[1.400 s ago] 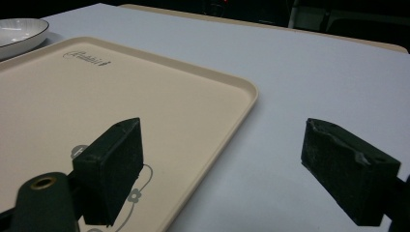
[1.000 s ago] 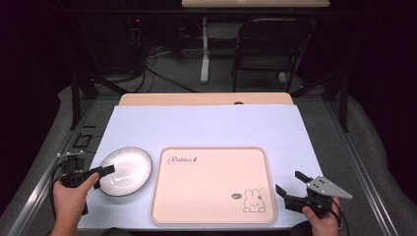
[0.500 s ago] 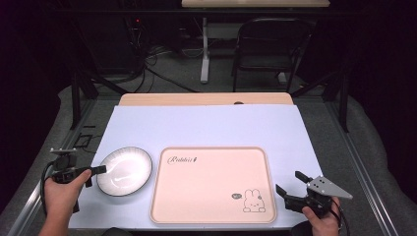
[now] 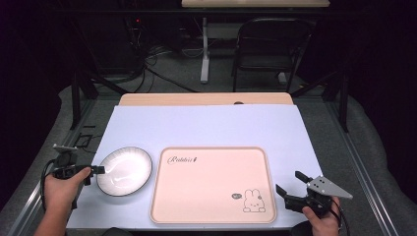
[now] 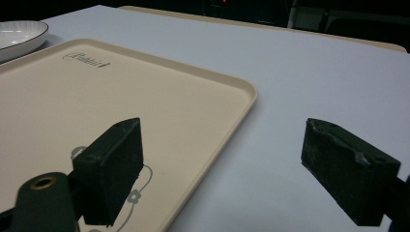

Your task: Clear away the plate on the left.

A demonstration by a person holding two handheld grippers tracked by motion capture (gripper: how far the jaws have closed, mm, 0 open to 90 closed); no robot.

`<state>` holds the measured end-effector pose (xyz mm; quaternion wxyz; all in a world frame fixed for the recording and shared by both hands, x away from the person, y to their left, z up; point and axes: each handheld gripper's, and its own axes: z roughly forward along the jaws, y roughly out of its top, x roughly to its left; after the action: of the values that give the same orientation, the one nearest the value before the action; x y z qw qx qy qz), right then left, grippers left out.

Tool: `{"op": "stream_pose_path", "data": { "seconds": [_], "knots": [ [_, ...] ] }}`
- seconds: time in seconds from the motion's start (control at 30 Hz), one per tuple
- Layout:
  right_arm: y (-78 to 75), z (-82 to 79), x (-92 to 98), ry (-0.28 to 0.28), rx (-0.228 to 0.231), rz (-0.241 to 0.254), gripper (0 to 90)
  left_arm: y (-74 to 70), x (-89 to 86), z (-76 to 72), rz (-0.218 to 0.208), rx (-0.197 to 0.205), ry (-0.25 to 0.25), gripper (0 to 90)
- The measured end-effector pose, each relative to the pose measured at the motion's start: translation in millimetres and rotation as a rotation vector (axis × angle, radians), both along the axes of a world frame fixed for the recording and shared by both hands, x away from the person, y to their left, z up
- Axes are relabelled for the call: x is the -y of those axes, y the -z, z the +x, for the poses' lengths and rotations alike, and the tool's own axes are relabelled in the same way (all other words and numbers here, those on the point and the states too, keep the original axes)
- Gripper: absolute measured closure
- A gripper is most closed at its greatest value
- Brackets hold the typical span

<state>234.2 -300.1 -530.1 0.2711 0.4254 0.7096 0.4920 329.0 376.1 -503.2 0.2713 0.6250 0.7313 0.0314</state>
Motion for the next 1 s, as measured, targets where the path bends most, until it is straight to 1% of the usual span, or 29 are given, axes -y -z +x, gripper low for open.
{"op": "stream_pose_path", "data": {
  "seconds": [0.03,0.2,0.3,0.33,0.4,0.47,0.6,0.7,0.73,0.9,0.97,1.0],
  "knots": [
    [0.0,-0.1,0.0,0.0,0.0,0.0,14.3,0.8,0.4,1.3,-0.002,-0.009,-0.004,46.9],
    [0.0,0.0,0.1,0.002,-0.001,0.002,14.3,3.2,1.4,4.1,0.002,-0.027,0.001,47.3],
    [0.0,-0.1,0.3,0.002,-0.001,0.003,14.3,5.9,3.3,5.9,-0.009,-0.033,-0.001,47.4],
    [0.0,0.0,0.3,0.003,-0.002,0.003,14.3,7.7,4.0,7.2,-0.019,-0.041,0.006,47.5],
    [0.0,0.0,0.3,0.003,-0.002,0.003,14.2,8.4,4.8,7.9,-0.019,-0.045,0.003,47.6],
    [0.0,-0.1,0.3,0.002,-0.001,0.003,14.3,10.7,6.6,10.4,-0.016,-0.06,0.006,47.9],
    [0.0,-0.1,0.4,0.003,-0.001,0.004,14.3,13.1,7.5,12.1,-0.013,-0.07,0.009,48.6],
    [0.1,0.1,0.4,0.002,-0.001,0.003,14.3,16.8,7.5,14.9,-0.028,-0.088,0.006,49.1],
    [0.0,0.0,0.3,0.002,-0.001,0.002,14.3,17.3,6.8,15.5,-0.027,-0.096,0.012,49.4],
    [0.0,-0.1,0.2,0.001,-0.001,0.002,14.3,20.1,5.9,18.0,-0.033,-0.12,0.017,51.4],
    [0.0,-0.1,0.3,0.002,-0.001,0.002,14.3,21.5,5.5,19.1,-0.025,-0.134,0.014,55.1],
    [0.0,-0.1,0.3,0.001,-0.001,0.002,14.3,22.8,5.0,19.6,-0.031,-0.137,0.014,56.8]
  ]
}}
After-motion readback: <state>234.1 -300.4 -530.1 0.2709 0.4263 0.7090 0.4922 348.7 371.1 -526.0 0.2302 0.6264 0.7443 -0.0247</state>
